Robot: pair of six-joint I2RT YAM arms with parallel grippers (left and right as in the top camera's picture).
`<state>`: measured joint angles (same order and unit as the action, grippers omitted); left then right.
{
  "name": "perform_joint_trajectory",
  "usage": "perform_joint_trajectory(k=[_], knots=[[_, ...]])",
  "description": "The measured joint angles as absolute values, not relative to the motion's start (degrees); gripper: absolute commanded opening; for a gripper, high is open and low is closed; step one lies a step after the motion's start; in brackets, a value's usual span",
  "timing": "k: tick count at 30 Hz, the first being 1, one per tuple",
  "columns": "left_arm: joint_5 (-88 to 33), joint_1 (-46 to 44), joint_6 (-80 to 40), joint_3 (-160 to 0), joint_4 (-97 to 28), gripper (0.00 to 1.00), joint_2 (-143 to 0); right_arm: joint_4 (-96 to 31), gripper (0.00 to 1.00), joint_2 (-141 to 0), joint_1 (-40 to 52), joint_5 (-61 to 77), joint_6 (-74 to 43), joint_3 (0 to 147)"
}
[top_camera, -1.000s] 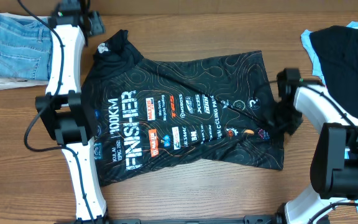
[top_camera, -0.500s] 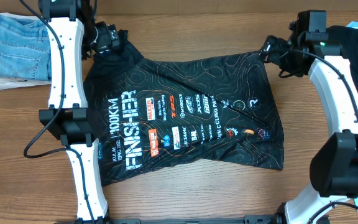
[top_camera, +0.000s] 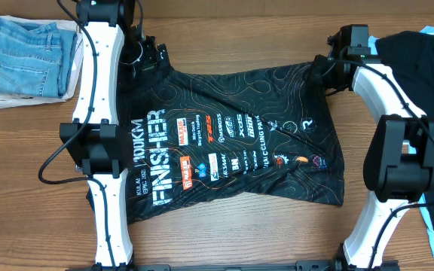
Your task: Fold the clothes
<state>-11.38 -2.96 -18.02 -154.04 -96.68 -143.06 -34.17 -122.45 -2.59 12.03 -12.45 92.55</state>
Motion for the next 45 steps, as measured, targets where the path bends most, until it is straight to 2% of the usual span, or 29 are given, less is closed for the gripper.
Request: perform_joint_trajectory(k=[21,32,38,39,41,42,44,45], knots=[[-11.4,-4.2,-18.0,-150.2,-96.7,1.0,-143.1,-25.9,0.04,-130.0,-1.7,12.1,-13.5,92.6],[-11.4,-4.2,-18.0,-150.1,-96.7,1.0,-143.1,-23.7,0.04,-131.1,-1.8,2.3,-13.5,93.6],[-11.4,-4.2,-18.0,-150.1,-96.7,1.0,-143.1,-22.6,0.04,-131.4,-4.8,-0.9,-13.5,93.9],[-11.4,-4.2,-18.0,-150.1,-96.7,1.0,-143.1,-22.8,0.05,-131.5,-5.5,-1.1,-13.5,94.0],[-11.3,-4.2,-18.0,-150.1,-96.7,1.0,-143.1,-23.9,0.16,-131.7,-6.6,-1.7,-13.5,94.7],[-11.1,-4.2,-18.0,-150.1,-96.7,1.0,-143.1,-24.7,0.23,-131.8,-7.0,-1.8,-13.4,95.2],[-10.7,-4.2,-18.0,-150.1,-96.7,1.0,-143.1,-28.3,0.44,-132.0,-7.7,-2.5,-13.3,97.0],[-10.2,-4.2,-18.0,-150.1,-96.6,1.0,-143.1,-31.6,0.49,-132.4,-8.0,-2.9,-13.5,99.0]])
